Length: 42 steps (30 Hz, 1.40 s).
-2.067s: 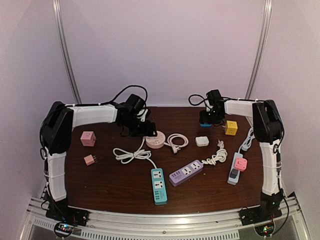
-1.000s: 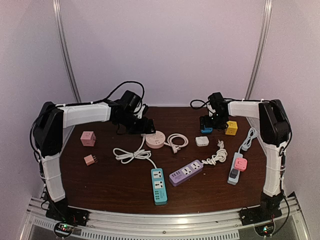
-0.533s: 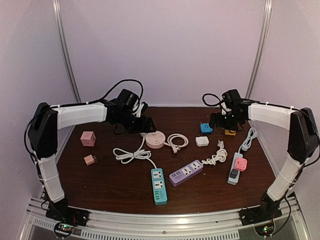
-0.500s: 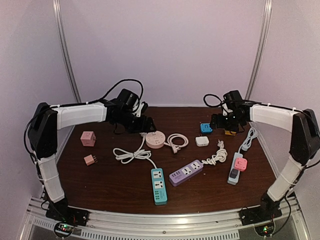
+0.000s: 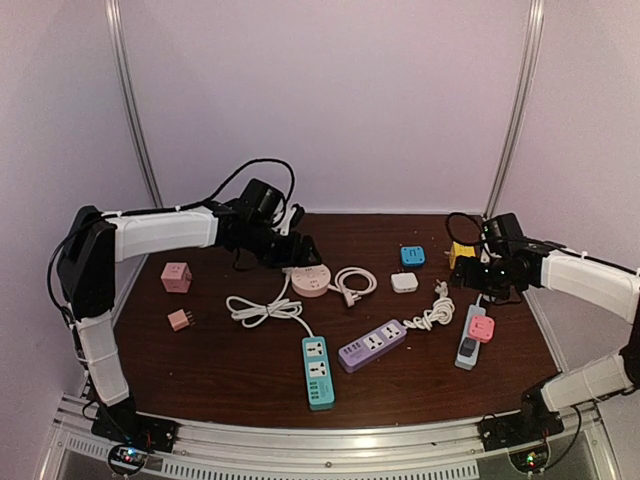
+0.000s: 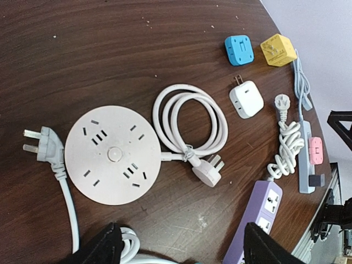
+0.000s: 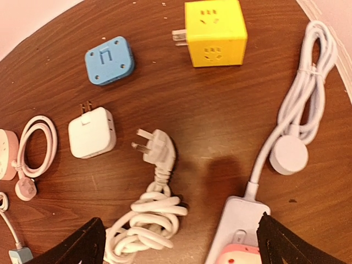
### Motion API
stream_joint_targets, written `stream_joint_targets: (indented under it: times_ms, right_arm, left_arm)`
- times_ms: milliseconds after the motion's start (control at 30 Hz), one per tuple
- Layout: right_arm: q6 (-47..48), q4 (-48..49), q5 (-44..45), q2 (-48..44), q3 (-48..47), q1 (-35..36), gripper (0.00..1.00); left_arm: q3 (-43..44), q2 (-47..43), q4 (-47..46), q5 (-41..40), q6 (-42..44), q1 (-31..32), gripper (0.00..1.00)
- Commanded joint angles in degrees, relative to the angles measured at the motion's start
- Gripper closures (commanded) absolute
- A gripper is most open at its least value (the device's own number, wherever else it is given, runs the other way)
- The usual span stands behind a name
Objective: Pull the plug off the socket
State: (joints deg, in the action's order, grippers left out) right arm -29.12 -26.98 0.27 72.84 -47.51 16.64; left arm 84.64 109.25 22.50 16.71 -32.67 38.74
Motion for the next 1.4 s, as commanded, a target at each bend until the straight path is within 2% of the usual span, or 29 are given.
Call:
stream_joint_targets:
  times_ms: [0,100,267,433,600,733,967,1167,1300,1367]
  right_arm:
    - [-2.7,-0.6,-2.8,-5.1,4.9,-3.8,0.03]
    - [-3.8,-1.1,-7.1,-8.2,8.8,-4.9,0.02]
    - [-5.4,-3.0,-8.1,-13.0,14.0,-5.5,0.01]
    - [-7.5,2.5,-12.1,-12.2,17.7,-5.6,0.01]
    - [-8.6,8.0,-15.4,-9.1,20.1,-5.3,0.11]
    - [-7.8,7.3,-14.2,-7.4,18.8,-4.5,0.15]
    - [-5.7,0.2,-6.9,-10.7,15.8,-4.4,0.12]
    - [-7.4,4.0,-10.1,-10.2,20.3,-4.7,0.06]
    - [-8.5,7.7,-12.1,-8.6,22.1,-4.7,0.10]
    - [-8.3,8.5,-12.2,-7.1,22.0,-4.5,0.15]
  left_arm:
    - [0.0,-1.7,-2.1,0.2,-0.8,0.7,0.23]
    - [0.2,-1.7,-2.1,0.5,-1.1,0.9,0.23]
    - [0.8,-2.1,-2.1,0.5,-1.5,1.3,0.23]
    - [2.5,-1.2,-2.1,0.7,-1.9,2.1,0.23]
    - [3.4,-1.0,-2.0,1.4,-2.1,2.9,0.23]
    - [3.5,-1.2,-2.0,1.5,-2.4,3.4,0.23]
    - [3.5,-1.2,-2.1,1.2,-2.6,3.9,0.23]
    - [4.0,-0.9,-2.1,2.0,-2.2,4.1,0.23]
    - [4.0,-0.9,-2.0,2.4,-2.1,4.1,0.23]
    - [4.0,-0.9,-2.2,2.4,-2.1,4.2,0.23]
